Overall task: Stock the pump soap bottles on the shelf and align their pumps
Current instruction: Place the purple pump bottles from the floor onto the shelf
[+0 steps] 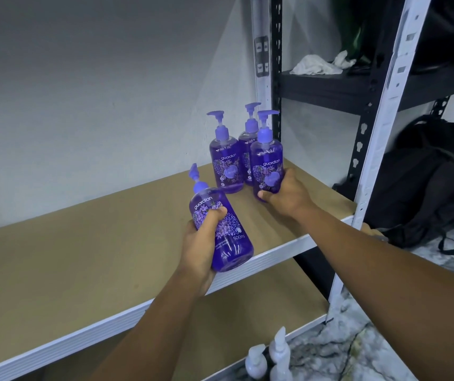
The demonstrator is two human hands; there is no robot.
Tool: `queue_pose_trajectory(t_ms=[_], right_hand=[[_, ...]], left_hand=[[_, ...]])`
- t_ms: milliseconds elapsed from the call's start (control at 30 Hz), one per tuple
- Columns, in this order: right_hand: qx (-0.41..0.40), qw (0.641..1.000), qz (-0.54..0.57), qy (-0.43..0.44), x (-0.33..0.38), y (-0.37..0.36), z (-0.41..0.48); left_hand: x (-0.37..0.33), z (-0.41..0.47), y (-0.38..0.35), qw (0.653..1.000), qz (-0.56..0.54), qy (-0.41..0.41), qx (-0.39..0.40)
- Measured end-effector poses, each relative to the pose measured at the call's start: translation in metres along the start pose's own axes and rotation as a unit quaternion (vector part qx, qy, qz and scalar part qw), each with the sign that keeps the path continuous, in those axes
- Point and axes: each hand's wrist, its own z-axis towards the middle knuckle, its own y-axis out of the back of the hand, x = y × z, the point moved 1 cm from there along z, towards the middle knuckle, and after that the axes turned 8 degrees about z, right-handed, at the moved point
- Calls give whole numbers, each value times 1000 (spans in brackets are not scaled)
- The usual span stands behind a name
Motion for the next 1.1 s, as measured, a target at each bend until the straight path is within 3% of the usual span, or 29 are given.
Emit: queue_pose_trajectory(t_ms=[600, 700, 833, 1100], right_hand=[[38, 998, -26, -31, 3, 16, -6], [23, 991, -134, 2, 1, 30, -30], [24, 950, -310, 21, -18, 47, -57], [34, 934, -356, 27, -38, 44, -62]], left_hand=[[-3, -7, -2, 1000, 14, -8, 0], [-2, -6, -2, 1000, 18, -13, 2], [-1, -5, -3, 1000, 17, -11, 0], [-2, -8, -8, 999, 26, -24, -25]])
